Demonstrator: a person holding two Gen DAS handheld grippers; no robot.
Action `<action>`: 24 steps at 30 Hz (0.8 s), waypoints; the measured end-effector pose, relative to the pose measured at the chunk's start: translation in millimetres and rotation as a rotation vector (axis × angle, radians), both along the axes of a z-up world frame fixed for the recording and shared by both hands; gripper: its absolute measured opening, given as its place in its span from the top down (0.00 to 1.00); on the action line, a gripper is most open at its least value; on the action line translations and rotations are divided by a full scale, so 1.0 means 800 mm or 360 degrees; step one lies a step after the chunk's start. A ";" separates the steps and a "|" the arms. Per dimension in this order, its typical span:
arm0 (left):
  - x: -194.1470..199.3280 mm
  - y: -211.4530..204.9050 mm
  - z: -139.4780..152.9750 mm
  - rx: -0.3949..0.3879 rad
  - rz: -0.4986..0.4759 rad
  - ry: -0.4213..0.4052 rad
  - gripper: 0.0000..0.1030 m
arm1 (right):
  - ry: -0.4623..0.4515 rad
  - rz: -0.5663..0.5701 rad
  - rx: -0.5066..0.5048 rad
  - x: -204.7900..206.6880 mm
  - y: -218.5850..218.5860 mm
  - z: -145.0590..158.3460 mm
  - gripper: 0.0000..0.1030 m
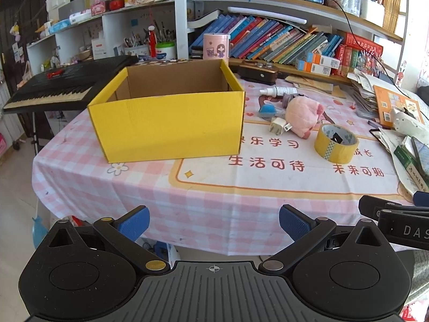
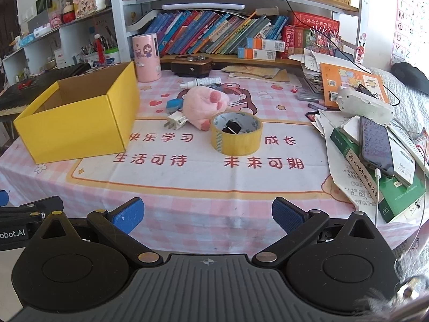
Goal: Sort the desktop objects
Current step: 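Move both tools toward the yellow tape roll holding the black clip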
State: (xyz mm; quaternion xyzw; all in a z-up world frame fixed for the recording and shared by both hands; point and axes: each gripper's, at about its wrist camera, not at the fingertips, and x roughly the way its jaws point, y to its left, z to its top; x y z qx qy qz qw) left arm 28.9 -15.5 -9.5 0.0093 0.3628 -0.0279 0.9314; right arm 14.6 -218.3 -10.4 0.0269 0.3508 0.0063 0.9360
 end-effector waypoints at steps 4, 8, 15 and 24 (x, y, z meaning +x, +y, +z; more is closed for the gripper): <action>0.014 -0.015 0.000 0.0007 -0.0007 0.0017 0.00 | 0.0015 0.0012 0.0004 0.015 -0.012 -0.001 0.00; 0.031 -0.032 0.001 0.0027 -0.0005 0.0031 0.00 | 0.0040 0.0015 0.0011 0.037 -0.028 -0.001 0.00; 0.057 -0.057 -0.001 0.0059 0.0030 0.0043 0.00 | 0.0049 0.0076 0.0023 0.074 -0.045 -0.006 0.00; 0.087 -0.077 0.001 0.0092 0.0173 0.0052 0.00 | 0.0103 0.0127 0.0048 0.133 -0.072 -0.018 0.00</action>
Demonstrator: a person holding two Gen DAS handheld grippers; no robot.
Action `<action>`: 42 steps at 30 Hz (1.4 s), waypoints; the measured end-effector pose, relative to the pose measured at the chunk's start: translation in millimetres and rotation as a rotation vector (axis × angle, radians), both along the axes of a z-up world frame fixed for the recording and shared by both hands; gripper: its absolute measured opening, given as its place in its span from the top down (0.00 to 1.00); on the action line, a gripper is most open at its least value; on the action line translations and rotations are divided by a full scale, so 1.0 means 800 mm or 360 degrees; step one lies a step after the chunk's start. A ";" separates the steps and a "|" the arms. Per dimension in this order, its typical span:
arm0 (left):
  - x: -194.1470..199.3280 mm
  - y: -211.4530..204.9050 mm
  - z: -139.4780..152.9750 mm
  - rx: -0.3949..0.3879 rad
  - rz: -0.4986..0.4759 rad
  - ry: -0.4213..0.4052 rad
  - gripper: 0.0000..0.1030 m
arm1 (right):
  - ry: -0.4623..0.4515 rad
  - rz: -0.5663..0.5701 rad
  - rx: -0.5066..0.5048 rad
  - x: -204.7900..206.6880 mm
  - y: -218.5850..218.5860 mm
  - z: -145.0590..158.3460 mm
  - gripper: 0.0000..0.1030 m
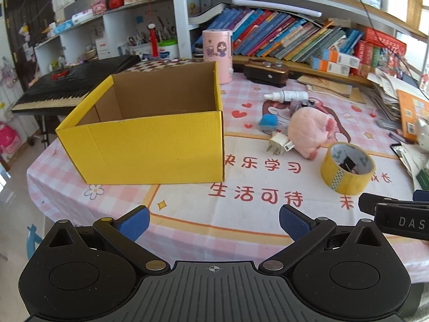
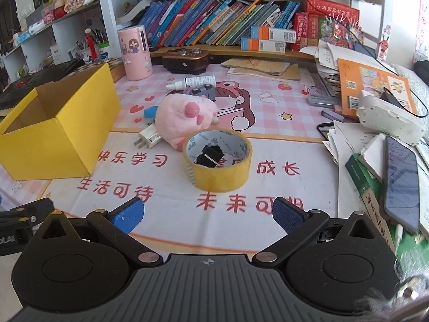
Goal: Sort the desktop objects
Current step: 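Move both tools toward the yellow tape roll holding the black clip, then grasp the yellow tape roll with the right tool and lift it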
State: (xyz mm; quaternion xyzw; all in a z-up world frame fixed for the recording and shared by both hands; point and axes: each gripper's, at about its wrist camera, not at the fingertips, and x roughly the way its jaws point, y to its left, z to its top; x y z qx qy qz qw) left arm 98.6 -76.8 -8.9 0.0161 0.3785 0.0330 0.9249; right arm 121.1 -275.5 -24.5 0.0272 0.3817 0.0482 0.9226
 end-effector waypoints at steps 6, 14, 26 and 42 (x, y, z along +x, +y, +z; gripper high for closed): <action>0.013 -0.010 -0.002 0.0024 0.0110 0.0025 0.00 | 0.0039 0.0061 -0.0006 0.040 -0.011 -0.014 0.00; 0.029 -0.020 -0.004 0.0068 0.0226 0.0064 0.00 | 0.0067 0.0131 -0.0033 0.087 -0.017 -0.033 0.00; 0.030 -0.021 -0.004 0.0118 0.0383 0.0096 0.00 | 0.0145 0.0270 -0.0054 0.132 -0.011 -0.066 0.06; 0.051 -0.066 -0.001 0.0074 0.0199 0.0028 0.00 | -0.0241 0.0392 0.0150 0.091 -0.054 0.018 0.16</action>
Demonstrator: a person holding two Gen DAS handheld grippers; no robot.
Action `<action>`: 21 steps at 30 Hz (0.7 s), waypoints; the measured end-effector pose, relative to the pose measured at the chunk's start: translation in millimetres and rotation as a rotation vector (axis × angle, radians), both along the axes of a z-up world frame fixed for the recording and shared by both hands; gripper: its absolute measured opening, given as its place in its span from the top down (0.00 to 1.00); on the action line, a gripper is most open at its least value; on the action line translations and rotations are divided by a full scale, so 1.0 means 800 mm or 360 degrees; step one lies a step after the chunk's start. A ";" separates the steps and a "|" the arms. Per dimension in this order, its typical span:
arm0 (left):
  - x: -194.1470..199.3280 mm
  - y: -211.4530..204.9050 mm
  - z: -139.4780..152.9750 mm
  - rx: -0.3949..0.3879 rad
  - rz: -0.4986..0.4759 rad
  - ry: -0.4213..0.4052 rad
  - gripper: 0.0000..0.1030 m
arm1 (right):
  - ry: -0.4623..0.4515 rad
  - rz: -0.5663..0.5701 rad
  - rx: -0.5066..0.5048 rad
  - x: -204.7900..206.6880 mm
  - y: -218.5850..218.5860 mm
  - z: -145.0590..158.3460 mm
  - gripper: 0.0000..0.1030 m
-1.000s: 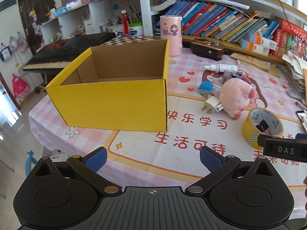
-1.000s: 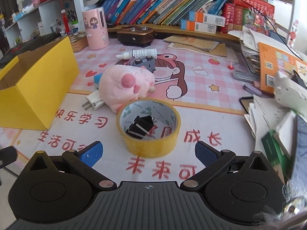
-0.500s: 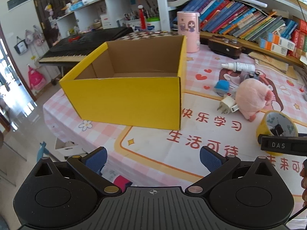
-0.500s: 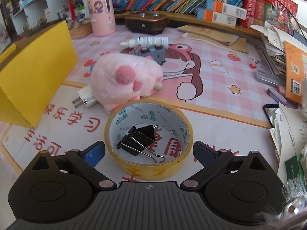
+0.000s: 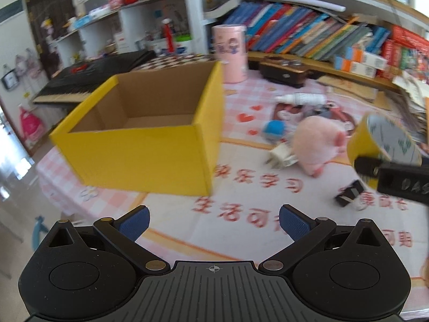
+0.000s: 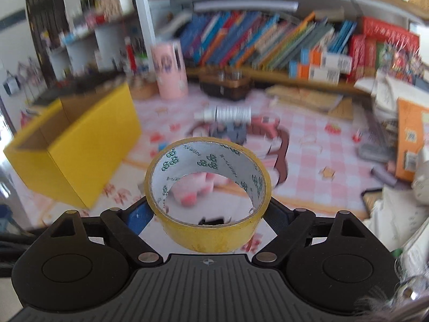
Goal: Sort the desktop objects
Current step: 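Grasp the yellow tape roll with the right tool and lift it, then grasp the black binder clip on the table with the left tool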
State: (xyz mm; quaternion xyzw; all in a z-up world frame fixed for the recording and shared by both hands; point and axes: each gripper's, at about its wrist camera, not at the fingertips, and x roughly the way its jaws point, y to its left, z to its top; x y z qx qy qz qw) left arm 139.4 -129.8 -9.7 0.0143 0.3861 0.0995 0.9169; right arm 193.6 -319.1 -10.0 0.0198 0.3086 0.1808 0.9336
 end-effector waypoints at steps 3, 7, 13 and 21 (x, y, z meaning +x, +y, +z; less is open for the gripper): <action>0.009 -0.019 -0.003 -0.0041 -0.0107 -0.0004 0.00 | -0.0100 -0.0062 -0.0016 -0.009 -0.019 0.016 0.16; 0.024 -0.044 -0.011 -0.0096 -0.0236 0.0008 0.00 | -0.0134 -0.0172 -0.0061 -0.015 -0.044 0.019 0.16; 0.044 -0.077 -0.023 -0.0188 -0.0395 0.0032 0.05 | -0.0127 -0.0287 -0.0107 -0.017 -0.078 0.017 0.16; 0.071 -0.118 -0.049 -0.0185 -0.0537 0.0055 0.20 | -0.0133 -0.0306 -0.0147 -0.023 -0.099 0.013 0.16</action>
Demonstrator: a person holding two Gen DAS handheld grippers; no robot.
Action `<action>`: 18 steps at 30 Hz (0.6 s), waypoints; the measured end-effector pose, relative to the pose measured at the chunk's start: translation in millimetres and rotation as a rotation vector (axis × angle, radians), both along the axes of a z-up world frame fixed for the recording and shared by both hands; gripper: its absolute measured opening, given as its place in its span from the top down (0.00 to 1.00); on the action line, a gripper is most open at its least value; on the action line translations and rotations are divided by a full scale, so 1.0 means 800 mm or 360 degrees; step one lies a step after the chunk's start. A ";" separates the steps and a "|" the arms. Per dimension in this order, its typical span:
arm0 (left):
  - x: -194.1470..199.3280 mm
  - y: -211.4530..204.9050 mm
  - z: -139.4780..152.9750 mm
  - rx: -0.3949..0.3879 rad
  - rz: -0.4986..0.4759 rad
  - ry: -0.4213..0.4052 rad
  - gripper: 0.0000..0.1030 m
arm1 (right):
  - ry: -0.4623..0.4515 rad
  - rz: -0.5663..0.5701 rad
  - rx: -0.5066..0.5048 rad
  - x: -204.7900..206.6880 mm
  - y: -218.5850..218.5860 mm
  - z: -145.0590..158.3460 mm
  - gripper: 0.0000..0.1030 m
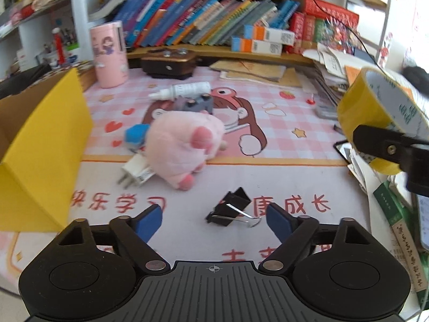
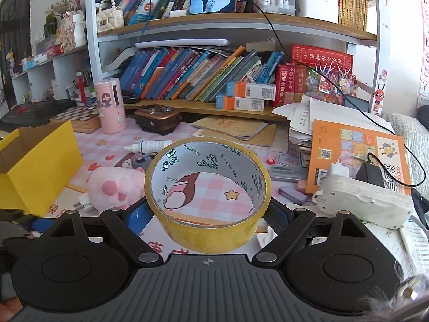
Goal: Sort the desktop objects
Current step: 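Grasp the black binder clip on the table with the left tool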
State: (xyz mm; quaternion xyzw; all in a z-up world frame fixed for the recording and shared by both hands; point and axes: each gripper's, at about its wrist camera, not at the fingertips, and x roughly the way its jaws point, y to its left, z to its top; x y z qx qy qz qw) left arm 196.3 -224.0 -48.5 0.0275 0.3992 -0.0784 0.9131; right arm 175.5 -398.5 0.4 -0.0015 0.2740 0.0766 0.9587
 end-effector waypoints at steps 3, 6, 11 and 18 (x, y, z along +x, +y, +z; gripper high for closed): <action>0.007 -0.013 -0.009 0.0052 -0.0024 -0.0007 0.30 | 0.0013 0.0006 -0.0013 0.000 -0.002 -0.001 0.16; 0.013 -0.020 -0.016 0.0090 -0.0033 -0.0023 0.39 | 0.0025 0.0020 -0.0022 -0.001 -0.001 -0.003 0.16; 0.020 -0.025 -0.031 0.0141 -0.0071 0.0005 0.62 | 0.0043 0.0058 -0.0028 -0.003 0.007 -0.005 0.16; 0.004 -0.003 -0.015 0.0074 -0.0068 -0.0074 0.76 | 0.0067 0.0104 -0.0009 -0.003 0.021 -0.006 0.16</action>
